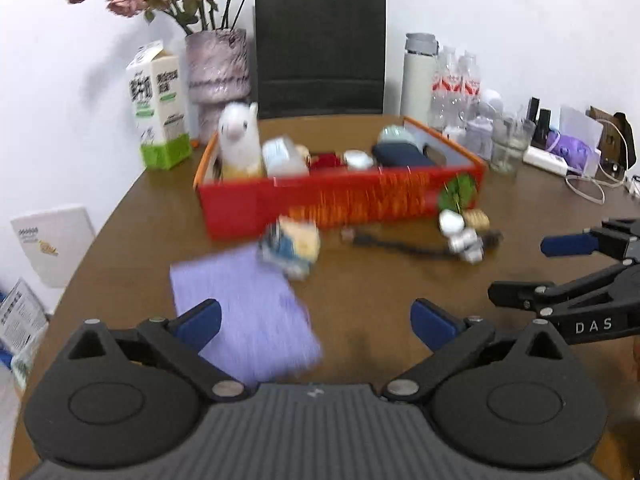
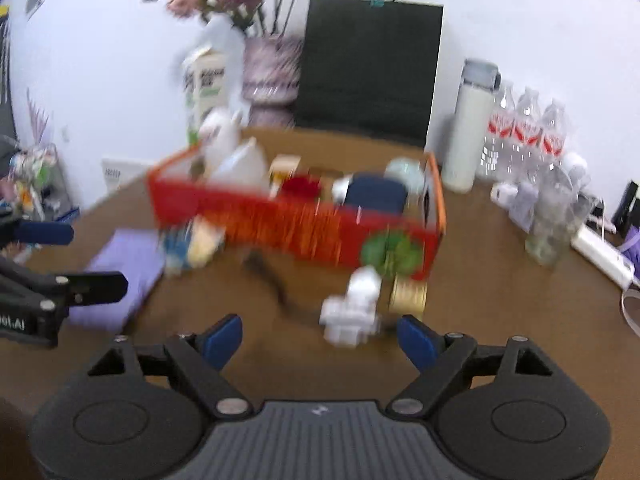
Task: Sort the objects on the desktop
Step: 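Withdraw both tools from the box back over the table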
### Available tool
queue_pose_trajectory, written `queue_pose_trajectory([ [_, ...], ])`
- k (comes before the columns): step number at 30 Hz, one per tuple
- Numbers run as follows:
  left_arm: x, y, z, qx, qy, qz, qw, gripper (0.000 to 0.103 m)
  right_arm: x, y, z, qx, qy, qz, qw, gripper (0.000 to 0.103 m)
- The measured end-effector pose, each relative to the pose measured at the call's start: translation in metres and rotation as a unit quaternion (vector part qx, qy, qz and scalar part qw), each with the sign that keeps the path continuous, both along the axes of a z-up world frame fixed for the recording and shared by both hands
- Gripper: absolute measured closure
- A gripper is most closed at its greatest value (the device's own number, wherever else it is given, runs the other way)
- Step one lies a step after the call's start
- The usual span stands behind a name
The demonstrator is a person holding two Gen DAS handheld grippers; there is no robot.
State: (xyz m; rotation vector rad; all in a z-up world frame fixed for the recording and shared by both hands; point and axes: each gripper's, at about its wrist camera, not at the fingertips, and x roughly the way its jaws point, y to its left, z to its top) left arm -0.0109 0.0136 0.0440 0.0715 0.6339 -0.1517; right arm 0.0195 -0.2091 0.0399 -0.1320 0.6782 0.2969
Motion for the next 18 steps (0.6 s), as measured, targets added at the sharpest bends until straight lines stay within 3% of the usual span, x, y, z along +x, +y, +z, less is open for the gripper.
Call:
queue_pose_trajectory([
  [4,-0.033,-0.005,-0.016,-0.012,-0.006,0.012,0.9998,0.000,-0.036,-0.010,-0.019,0.047,0.018,-0.023,0.998,0.018],
  [8,-0.049,-0.004,-0.032,-0.020,0.000,0.034,0.9992,0.000,-0.065,-0.009,-0.027,0.016,-0.010,-0.036,0.999,0.018],
  [11,-0.052,-0.002,-0.040,-0.033,0.008,0.042,0.9985,0.000,-0.076,-0.012,-0.032,0.027,-0.010,-0.033,0.999,0.018],
  [18,-0.045,-0.006,-0.048,0.000,0.018,0.049,0.9986,0.000,-0.076,-0.012,-0.038,0.034,-0.003,-0.032,0.999,0.018],
])
